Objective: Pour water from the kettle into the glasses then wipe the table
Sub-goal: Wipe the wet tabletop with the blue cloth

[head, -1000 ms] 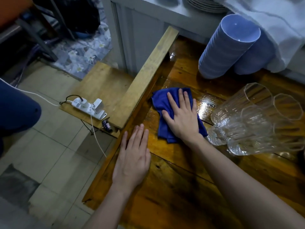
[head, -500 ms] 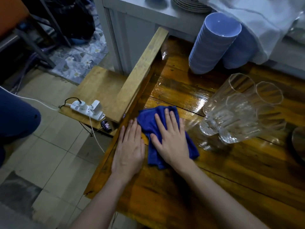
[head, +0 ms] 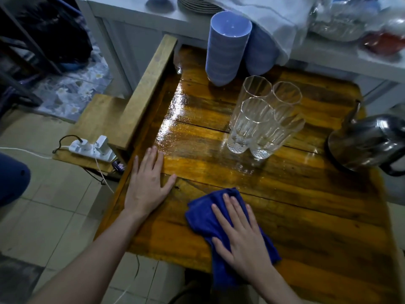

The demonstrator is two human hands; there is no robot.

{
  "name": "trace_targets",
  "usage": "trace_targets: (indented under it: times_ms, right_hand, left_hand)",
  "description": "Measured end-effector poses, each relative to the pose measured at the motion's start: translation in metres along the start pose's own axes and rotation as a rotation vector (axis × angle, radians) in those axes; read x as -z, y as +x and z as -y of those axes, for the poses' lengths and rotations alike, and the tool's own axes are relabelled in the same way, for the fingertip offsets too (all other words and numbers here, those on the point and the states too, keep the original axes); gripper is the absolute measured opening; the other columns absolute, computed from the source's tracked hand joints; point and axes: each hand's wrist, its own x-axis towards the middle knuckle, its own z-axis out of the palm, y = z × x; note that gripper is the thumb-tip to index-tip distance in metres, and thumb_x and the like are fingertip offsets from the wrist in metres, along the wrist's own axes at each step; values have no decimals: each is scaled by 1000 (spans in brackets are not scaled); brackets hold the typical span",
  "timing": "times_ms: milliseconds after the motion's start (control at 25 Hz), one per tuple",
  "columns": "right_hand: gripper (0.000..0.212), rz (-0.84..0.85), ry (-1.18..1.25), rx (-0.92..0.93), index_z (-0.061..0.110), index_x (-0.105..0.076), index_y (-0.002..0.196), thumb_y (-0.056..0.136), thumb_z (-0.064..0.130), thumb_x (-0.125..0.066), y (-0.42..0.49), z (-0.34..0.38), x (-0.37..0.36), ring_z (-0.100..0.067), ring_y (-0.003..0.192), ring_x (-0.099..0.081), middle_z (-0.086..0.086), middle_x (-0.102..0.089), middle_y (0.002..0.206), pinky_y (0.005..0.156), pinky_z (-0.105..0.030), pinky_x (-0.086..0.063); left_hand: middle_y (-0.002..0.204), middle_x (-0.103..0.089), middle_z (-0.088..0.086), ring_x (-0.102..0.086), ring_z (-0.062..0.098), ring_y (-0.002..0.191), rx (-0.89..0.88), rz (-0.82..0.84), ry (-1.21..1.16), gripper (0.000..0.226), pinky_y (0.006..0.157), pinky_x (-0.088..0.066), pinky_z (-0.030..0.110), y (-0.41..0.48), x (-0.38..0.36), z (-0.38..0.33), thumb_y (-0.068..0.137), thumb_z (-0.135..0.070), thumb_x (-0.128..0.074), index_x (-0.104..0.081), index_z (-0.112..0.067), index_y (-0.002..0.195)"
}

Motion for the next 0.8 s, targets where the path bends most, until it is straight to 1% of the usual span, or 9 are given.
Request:
trace_targets:
  times_ms: [120, 240, 360, 480, 560, 680, 800]
  right_hand:
    - [69, 11, -21, -115, 33, -6, 156, 96, 63, -20, -33, -46, 5, -18, 153, -1, 1, 2, 166, 119, -47, -7]
    - [69, 9, 7, -279, 32, -6, 156, 96, 63, -17, -42, -74, 10, -17, 153, 2, 0, 5, 166, 121, -49, -9]
    - [70, -40, 28, -397, 27, -13, 156, 95, 61, -17, -27, -69, 7, -22, 153, -1, -6, -1, 166, 121, -54, -11]
    - [74, -88, 48, -474, 21, -16, 156, 94, 62, -18, 4, -47, 8, -27, 152, -3, -10, -3, 165, 120, -57, -11]
    - [77, -88, 40, -433, 20, -14, 157, 94, 64, -20, 24, -24, 8, -28, 152, -1, -12, -2, 165, 121, -56, -9]
    - [79, -86, 33, -289, 20, -12, 157, 94, 66, -22, 45, 21, 6, -28, 152, 2, -13, -2, 165, 122, -55, -8]
    - [77, -90, 63, -224, 21, -13, 157, 95, 65, -25, 43, 43, 0, -26, 152, 3, -11, -2, 165, 122, -51, -6]
  left_hand:
    - [160, -24, 9, -17, 19, 149, -91, -13, -6, 67, 123, -10, 43, -7, 4, -5, 98, -51, -28, -27, -10, 151]
    - [160, -22, 9, -16, 20, 150, -112, -15, -12, 59, 122, -13, 44, -41, 0, -21, 101, -41, -27, -26, -10, 151]
    - [161, -19, 7, -15, 20, 150, -199, 4, -17, 58, 120, -16, 45, -86, -9, -39, 101, -40, -29, -25, -11, 152]
    - [161, -22, 5, -17, 17, 150, -224, 2, -40, 57, 120, -19, 44, -89, -9, -39, 101, -41, -31, -27, -14, 151]
    - [160, -24, 4, -17, 15, 150, -216, 4, -61, 56, 121, -19, 44, -87, -7, -38, 101, -40, -34, -29, -16, 150]
    - [158, -28, 3, -20, 15, 149, -230, -1, -94, 54, 121, -19, 44, -89, -7, -38, 99, -38, -38, -33, -17, 149]
    - [156, -33, 3, -24, 16, 147, -252, -18, -116, 52, 121, -20, 43, -89, -7, -37, 98, -37, -40, -37, -17, 146]
